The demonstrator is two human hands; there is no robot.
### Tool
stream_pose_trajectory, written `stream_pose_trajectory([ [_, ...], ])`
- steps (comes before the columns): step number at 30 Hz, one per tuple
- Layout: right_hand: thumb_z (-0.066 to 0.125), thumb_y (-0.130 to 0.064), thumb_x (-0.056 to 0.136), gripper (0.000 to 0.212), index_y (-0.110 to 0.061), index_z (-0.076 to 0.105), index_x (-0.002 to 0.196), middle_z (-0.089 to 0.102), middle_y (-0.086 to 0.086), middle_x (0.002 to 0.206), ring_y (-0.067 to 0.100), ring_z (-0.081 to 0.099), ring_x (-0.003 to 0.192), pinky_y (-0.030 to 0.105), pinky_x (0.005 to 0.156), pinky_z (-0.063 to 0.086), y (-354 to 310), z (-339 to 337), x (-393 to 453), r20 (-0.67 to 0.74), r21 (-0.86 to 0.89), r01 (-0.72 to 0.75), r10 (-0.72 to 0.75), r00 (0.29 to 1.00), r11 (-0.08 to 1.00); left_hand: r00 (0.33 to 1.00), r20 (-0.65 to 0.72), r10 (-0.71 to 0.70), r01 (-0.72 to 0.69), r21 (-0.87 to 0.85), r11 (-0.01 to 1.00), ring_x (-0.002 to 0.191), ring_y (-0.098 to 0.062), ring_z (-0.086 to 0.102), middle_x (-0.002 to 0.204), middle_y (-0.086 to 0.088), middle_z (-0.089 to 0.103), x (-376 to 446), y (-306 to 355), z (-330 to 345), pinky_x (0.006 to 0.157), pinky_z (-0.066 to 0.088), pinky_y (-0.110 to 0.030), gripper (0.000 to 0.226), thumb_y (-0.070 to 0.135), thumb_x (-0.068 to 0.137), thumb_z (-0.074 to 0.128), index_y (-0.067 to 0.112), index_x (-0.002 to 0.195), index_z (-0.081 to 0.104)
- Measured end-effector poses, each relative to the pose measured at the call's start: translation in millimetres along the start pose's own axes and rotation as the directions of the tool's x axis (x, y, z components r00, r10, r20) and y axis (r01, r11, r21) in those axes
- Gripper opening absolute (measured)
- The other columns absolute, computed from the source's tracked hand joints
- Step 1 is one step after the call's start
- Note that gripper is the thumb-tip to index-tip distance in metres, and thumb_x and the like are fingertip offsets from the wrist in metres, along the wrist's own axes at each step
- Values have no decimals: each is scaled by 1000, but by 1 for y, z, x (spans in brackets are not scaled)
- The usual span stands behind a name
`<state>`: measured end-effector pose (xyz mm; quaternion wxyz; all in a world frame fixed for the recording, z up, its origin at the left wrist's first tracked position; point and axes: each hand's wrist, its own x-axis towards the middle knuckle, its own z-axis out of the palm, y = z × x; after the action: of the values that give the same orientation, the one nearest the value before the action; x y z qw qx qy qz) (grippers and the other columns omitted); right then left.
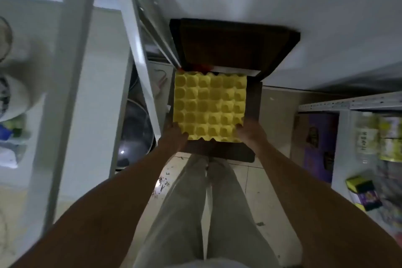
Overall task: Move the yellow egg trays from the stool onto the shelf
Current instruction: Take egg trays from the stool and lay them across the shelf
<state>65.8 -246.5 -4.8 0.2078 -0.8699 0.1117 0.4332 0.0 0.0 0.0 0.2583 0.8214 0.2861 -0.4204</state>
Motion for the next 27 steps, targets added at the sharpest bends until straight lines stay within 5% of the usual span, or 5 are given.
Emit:
stream_pose_trajectory([
  [5, 49, -30, 95, 43, -11, 57, 133, 57, 16, 132, 36, 62, 113, 44, 90, 54, 11, 17, 54, -106, 64, -77, 84, 991, 995, 991, -125, -38, 18, -152, 988, 145, -43, 36, 161, -23, 29, 58, 6, 10, 118, 35, -49, 68, 22, 97, 55, 2, 155, 27],
  [11, 55, -25, 90, 23, -9, 66, 104, 69, 14, 103, 37, 66, 98, 32, 67, 40, 23, 43, 88, -240, 183, -118, 160, 957, 976, 966, -234, -112, 36, -307, 951, 107, -42, 66, 117, -23, 66, 97, 4, 13, 94, 55, -52, 38, 10, 91, 51, 4, 128, 59],
  [16, 61, -33, 89, 28, -16, 65, 112, 69, 7, 108, 31, 66, 100, 37, 73, 49, 17, 53, 81, -357, 159, -142, 191, 914, 977, 912, -376, -164, 46, -302, 952, 94, -35, 68, 104, -14, 69, 91, 10, 18, 83, 60, -48, 30, 18, 92, 49, 12, 115, 67],
  [27, 65, -30, 92, 21, -16, 63, 107, 62, 5, 118, 29, 64, 105, 35, 77, 45, 29, 46, 92, -381, 177, -101, 163, 910, 979, 867, -429, -252, 134, -286, 949, 98, -37, 67, 109, -19, 68, 82, 25, 20, 83, 58, -50, 31, 13, 91, 54, 2, 115, 69],
])
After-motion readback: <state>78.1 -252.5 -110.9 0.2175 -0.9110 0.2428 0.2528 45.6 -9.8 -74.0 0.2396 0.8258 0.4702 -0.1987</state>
